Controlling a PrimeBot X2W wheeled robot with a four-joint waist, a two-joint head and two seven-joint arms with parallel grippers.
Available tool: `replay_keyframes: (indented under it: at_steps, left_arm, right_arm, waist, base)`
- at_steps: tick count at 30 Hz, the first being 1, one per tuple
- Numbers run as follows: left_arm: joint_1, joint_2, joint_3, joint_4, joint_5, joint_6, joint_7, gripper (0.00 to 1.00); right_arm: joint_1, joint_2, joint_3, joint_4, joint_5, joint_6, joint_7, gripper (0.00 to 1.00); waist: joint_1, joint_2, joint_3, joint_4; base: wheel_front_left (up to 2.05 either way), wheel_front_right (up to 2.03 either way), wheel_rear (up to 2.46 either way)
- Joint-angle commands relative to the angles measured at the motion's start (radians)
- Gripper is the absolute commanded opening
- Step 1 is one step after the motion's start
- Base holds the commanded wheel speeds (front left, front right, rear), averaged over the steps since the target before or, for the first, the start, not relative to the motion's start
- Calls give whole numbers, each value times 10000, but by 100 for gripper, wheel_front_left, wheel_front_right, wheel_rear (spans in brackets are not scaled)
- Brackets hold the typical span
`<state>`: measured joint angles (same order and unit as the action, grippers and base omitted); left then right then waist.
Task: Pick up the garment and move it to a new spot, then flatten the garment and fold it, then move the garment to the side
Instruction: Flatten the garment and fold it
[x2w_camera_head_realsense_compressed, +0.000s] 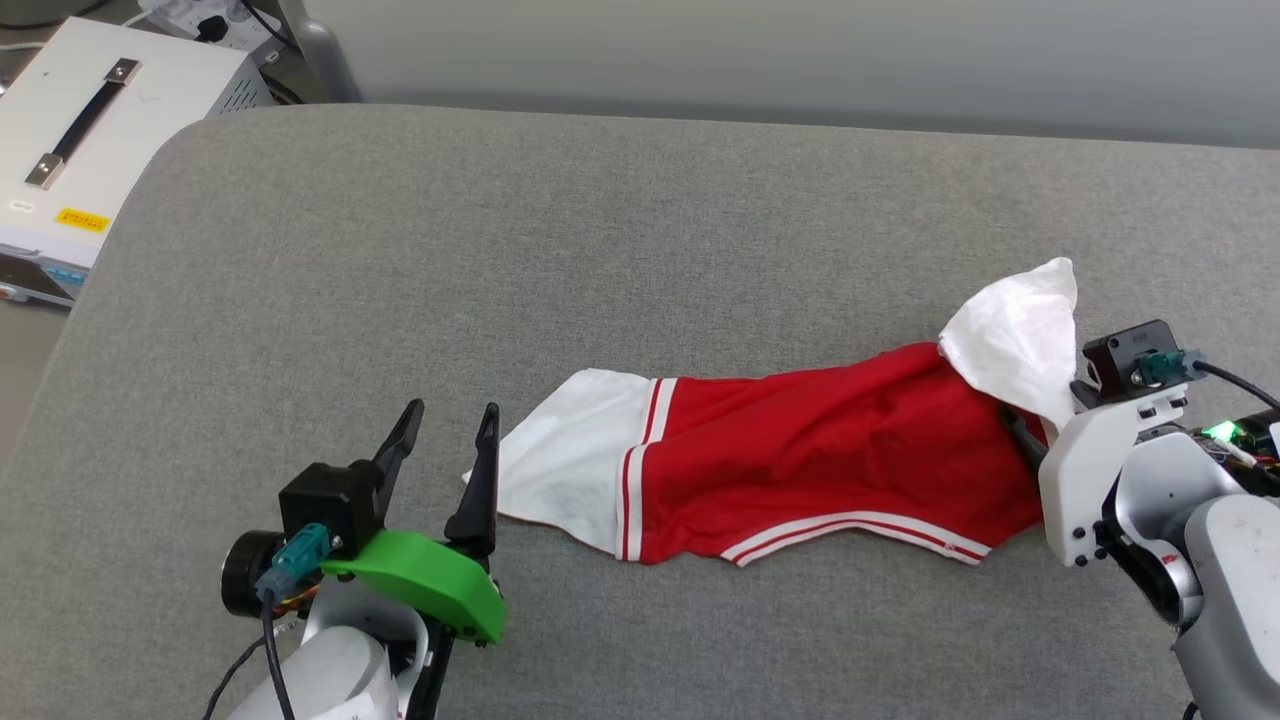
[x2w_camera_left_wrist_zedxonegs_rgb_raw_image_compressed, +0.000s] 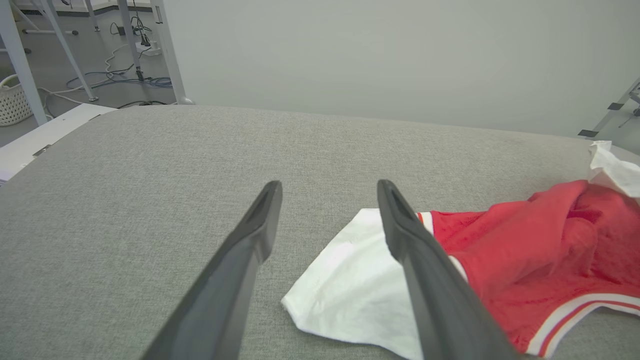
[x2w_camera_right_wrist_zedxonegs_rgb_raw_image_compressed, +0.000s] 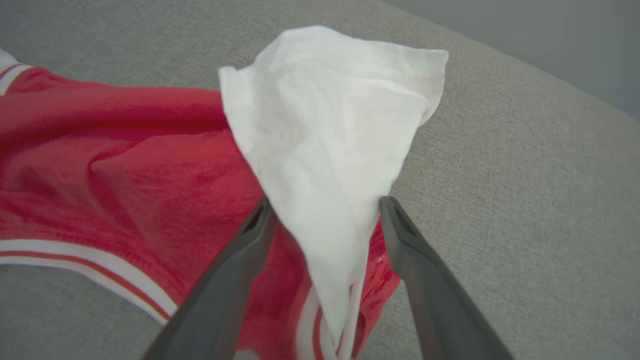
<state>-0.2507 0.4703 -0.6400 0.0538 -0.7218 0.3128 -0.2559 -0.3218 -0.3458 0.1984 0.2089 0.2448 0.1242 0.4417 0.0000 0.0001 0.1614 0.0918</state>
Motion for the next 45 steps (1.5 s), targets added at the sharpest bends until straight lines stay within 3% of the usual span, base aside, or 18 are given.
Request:
replay_keyframes:
  at_steps: [1, 3, 8, 15, 20, 21, 24, 29, 30, 31, 32, 40, 45]
  left_arm:
    - [121, -49, 63, -14, 74, -32, -58, 100]
    - [139, -66, 125, -19, 125, -38, -58, 100]
    - [253, -97, 296, -26, 207, -35, -58, 100]
    - [397, -160, 354, 55, 266, -95, -58, 100]
    - [478, -181, 321, 151, 265, -140, -58, 100]
    - [526, -201, 259, 260, 239, -180, -47, 100]
    - [598, -195, 207, 357, 209, -208, -31, 100]
    - [737, -117, 223, 436, 179, -183, -17, 100]
    - [774, -103, 245, 437, 174, -167, -19, 100]
    - [805, -96, 261, 435, 169, -156, -21, 100]
    - [843, -90, 276, 433, 160, -146, -23, 100]
    - [1045, -43, 408, 399, 125, -80, -34, 100]
    - [1177, -14, 543, 374, 93, -37, -40, 100]
  right_arm:
    - [-267, -72, 43, 126, 125, 65, -14, 69]
    - [-507, -85, -30, 217, 175, 65, -115, 0]
    - [-741, 39, -630, 145, 451, 65, -261, 0]
    - [49, 591, -2668, 67, 922, 65, -344, 0]
    - [1249, 1527, -4547, 144, 1188, 65, -512, 0]
    - [1920, 2006, -5340, 354, 1242, 65, -658, 0]
    - [2491, 2403, -5901, 621, 1269, 65, -859, 0]
    - [2855, 2655, -5976, 727, 1269, 65, -1670, 0]
    - [2887, 2677, -5933, 672, 1254, 65, -1954, 34]
    - [2912, 2675, -5879, 610, 1184, 65, -2188, 49]
    - [2930, 2677, -5842, 538, 1134, 65, -2449, 100]
    - [3130, 2410, -5260, -542, 450, 65, -4179, 100]
    - [3536, 2368, -4667, -1512, -50, 65, -4572, 100]
  waist:
    - [0, -1, 79, 67]
    - [0, -1, 100, 66]
    - [0, -1, 84, -45]
    - [0, -1, -83, -179]
    - [0, -1, -208, -129]
    - [0, -1, -295, -98]
    - [0, -1, -375, -112]
    - [0, -1, -495, -214]
    - [0, -1, -524, -240]
    - [0, -1, -552, -258]
    - [0, -1, -591, -274]
    - [0, -1, -815, -367]
    - [0, -1, -943, -419]
  base:
    - [0, 0, 0]
    - [0, 0, 0]
    - [0, 0, 0]
    - [0, 0, 0]
    - [0, 0, 0]
    - [0, 0, 0]
    - [0, 0, 0]
    - [0, 0, 0]
    - [0, 0, 0]
    - [0, 0, 0]
    - [0, 0, 0]
    - [0, 0, 0]
    - [0, 0, 0]
